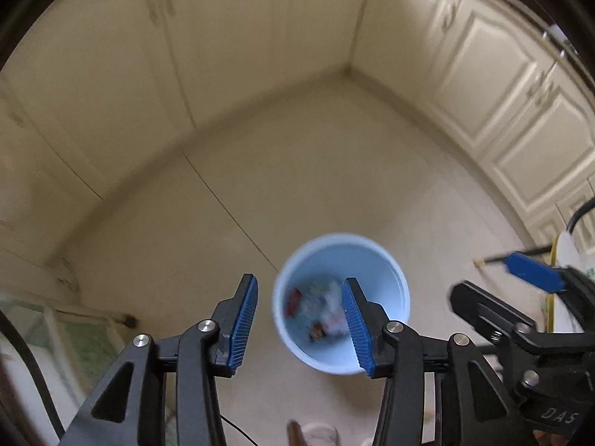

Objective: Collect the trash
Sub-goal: 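Move both tools back toward the table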

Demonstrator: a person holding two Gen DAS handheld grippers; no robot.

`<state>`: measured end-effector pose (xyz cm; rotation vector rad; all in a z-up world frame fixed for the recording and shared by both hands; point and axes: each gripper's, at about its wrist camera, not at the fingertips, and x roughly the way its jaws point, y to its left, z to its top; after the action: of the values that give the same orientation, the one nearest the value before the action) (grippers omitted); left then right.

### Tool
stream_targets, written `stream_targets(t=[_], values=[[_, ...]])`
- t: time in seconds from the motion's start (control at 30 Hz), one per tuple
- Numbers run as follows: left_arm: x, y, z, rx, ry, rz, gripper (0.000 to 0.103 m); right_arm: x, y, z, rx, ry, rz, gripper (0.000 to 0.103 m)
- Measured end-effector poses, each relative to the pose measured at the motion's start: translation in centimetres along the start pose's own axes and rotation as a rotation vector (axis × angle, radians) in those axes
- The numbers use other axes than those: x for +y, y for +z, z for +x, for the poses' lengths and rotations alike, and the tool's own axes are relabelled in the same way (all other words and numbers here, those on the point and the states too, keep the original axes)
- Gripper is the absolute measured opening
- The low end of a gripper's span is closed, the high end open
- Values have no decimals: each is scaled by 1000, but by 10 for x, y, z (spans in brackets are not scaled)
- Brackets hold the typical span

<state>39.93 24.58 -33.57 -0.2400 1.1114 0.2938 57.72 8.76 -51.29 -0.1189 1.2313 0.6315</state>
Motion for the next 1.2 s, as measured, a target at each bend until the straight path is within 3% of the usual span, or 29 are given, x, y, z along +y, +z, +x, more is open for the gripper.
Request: stream_targets(t=[0.1,0.2,0.33,0.5,0.67,0.93,1.13,1.2], values=[[2,-2,-65,-139,19,-28,60,21,3,-61,-116,-65,-54,91],[-6,-8,-133,-285,47,-40,70,42,5,-111,-216,-141,-107,102],[-30,-29,-211,-432,83,-45,80,64,-5,-187,-368,-214,-131,102],[-87,-69,-284,-577,114,-19,97,77,-23,-271,-537,-270,-128,103],[-148,-120,-346,-711,83,1,99,87,-59,-355,-695,-322,-119,103],[-234,-226,-398,-892,60,49,101,85,-119,-453,-871,-376,-62,103],[-258,-300,-399,-995,19,83,102,71,-162,-510,-986,-412,-12,103],[-247,-331,-395,-1011,-2,99,102,65,-176,-523,-1015,-432,9,103]])
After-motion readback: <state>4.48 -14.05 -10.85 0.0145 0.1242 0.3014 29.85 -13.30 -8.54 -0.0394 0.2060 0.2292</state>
